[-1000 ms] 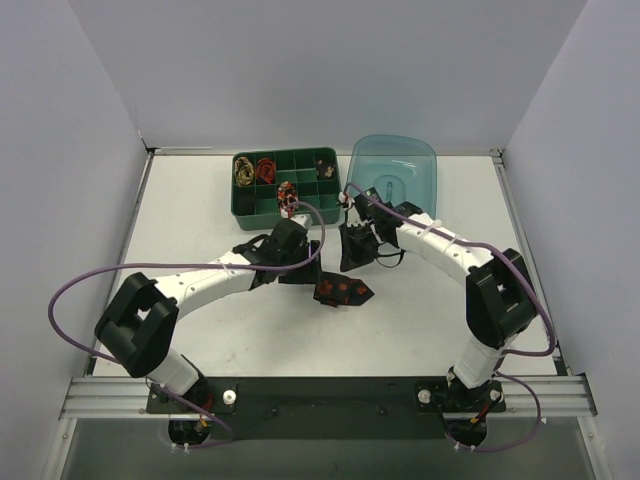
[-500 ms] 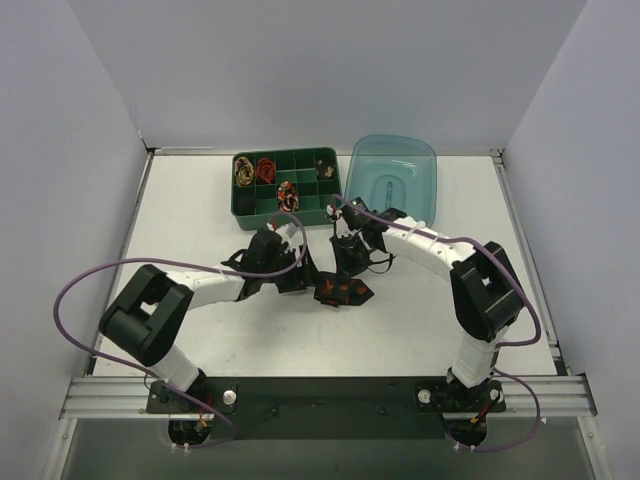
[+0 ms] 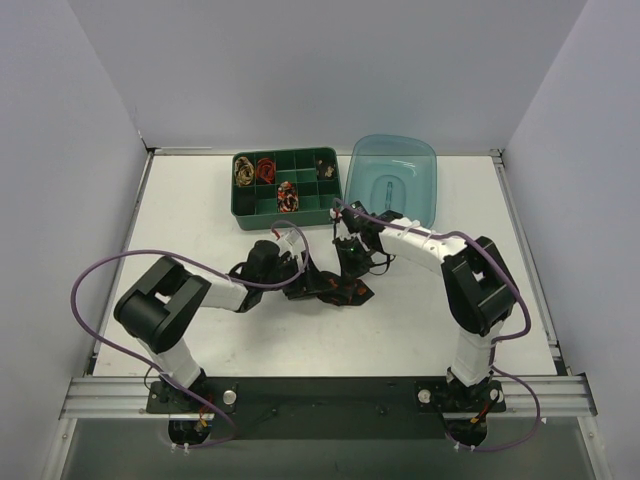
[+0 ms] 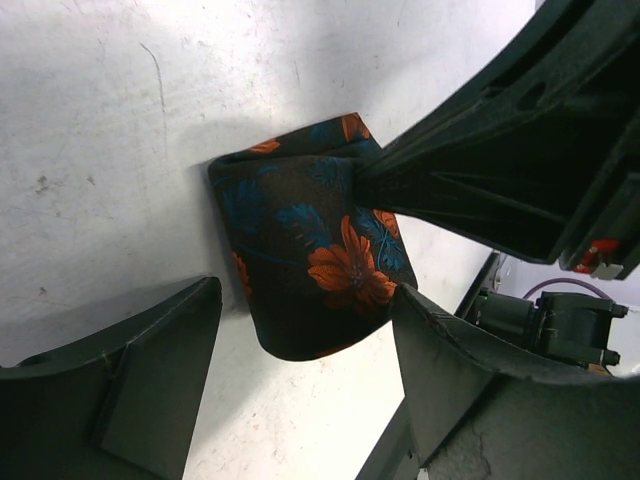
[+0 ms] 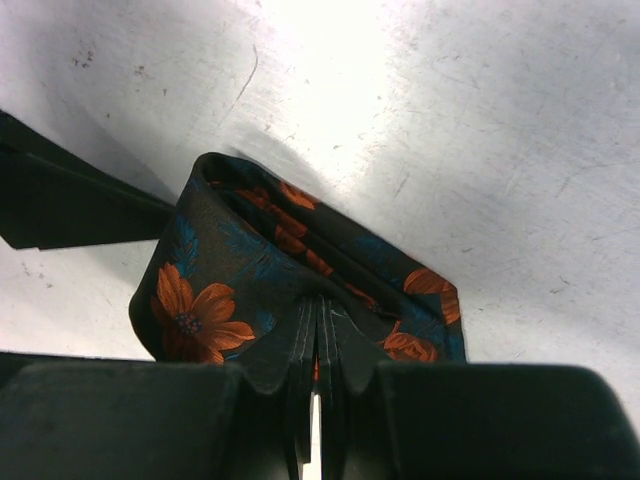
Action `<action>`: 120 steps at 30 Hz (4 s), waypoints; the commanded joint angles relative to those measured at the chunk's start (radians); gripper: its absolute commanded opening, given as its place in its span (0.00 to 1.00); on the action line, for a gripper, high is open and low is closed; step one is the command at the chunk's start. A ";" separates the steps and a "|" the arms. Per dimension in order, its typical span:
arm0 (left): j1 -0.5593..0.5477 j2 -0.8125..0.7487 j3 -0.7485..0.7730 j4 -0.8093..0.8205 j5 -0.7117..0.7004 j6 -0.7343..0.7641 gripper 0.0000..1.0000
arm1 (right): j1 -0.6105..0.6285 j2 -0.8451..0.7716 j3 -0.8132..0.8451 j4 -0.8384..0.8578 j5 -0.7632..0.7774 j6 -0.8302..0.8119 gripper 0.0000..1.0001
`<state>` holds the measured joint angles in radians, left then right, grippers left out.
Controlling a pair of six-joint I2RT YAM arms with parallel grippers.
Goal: Roll the ties
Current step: Roll the tie at the center of the board, then pick up the tie at the center of the board.
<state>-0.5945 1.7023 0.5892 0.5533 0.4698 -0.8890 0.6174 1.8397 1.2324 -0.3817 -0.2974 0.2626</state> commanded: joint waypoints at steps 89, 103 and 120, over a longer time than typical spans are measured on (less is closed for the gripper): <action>-0.074 -0.128 -0.040 0.020 -0.278 0.024 0.76 | -0.241 -0.243 -0.266 0.027 -0.206 0.222 0.66; 0.042 0.031 0.006 0.154 -0.105 0.013 0.77 | -0.338 -0.220 -0.459 0.374 -0.402 0.345 0.86; 0.004 0.111 -0.006 0.263 -0.063 -0.053 0.72 | -0.314 -0.163 -0.487 0.483 -0.477 0.421 0.73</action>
<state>-0.5758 1.7985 0.5823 0.7719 0.3988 -0.9276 0.2951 1.6653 0.7681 0.0666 -0.7460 0.6525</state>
